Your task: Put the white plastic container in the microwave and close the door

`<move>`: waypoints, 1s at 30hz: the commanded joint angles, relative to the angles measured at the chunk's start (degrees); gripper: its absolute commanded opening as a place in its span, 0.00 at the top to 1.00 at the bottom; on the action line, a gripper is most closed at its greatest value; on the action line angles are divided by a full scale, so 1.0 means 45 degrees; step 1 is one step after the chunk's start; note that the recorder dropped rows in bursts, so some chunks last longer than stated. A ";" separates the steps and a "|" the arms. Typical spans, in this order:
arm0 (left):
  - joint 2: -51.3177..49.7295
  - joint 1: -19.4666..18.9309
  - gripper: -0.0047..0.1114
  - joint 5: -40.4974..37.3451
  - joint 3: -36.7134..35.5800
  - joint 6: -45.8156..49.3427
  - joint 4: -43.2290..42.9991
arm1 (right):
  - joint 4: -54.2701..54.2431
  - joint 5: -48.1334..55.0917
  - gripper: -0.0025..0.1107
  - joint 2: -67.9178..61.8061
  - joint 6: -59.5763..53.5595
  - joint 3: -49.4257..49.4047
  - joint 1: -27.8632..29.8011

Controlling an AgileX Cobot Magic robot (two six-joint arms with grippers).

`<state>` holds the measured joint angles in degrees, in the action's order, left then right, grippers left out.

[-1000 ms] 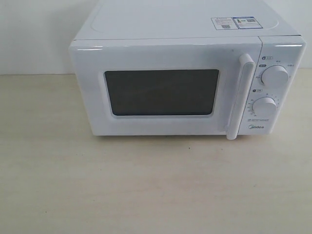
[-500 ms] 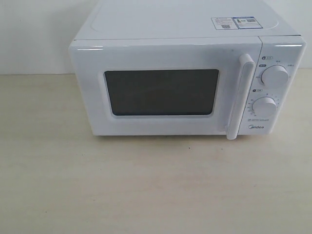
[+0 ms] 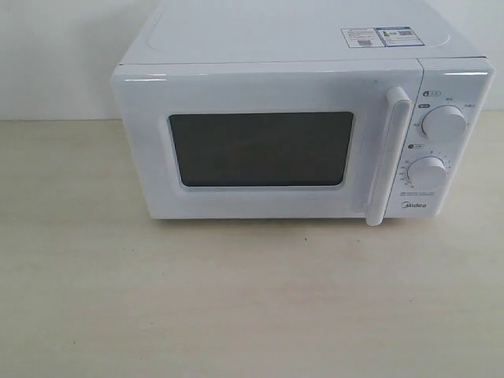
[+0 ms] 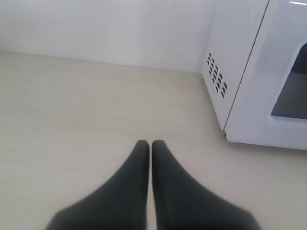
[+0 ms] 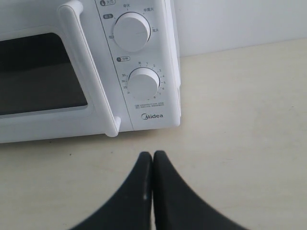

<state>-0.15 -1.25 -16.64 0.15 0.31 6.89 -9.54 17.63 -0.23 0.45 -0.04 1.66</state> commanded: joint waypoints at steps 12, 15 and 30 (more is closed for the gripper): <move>0.0034 -0.0062 0.92 -0.0037 -0.0033 0.0125 -0.0046 | -0.0025 -0.0342 0.98 0.0051 -0.0019 0.0008 0.0024; 0.0034 -0.0062 0.92 -0.0037 -0.0033 0.0125 -0.0046 | -0.0025 -0.0342 0.98 0.0051 -0.0019 0.0008 0.0024; 0.0034 -0.0062 0.92 -0.0037 -0.0033 0.0125 -0.0046 | -0.0025 -0.0342 0.98 0.0051 -0.0019 0.0008 0.0024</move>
<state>-0.15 -1.25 -16.75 0.15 0.69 6.80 -9.54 16.86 -0.23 0.45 -0.04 1.66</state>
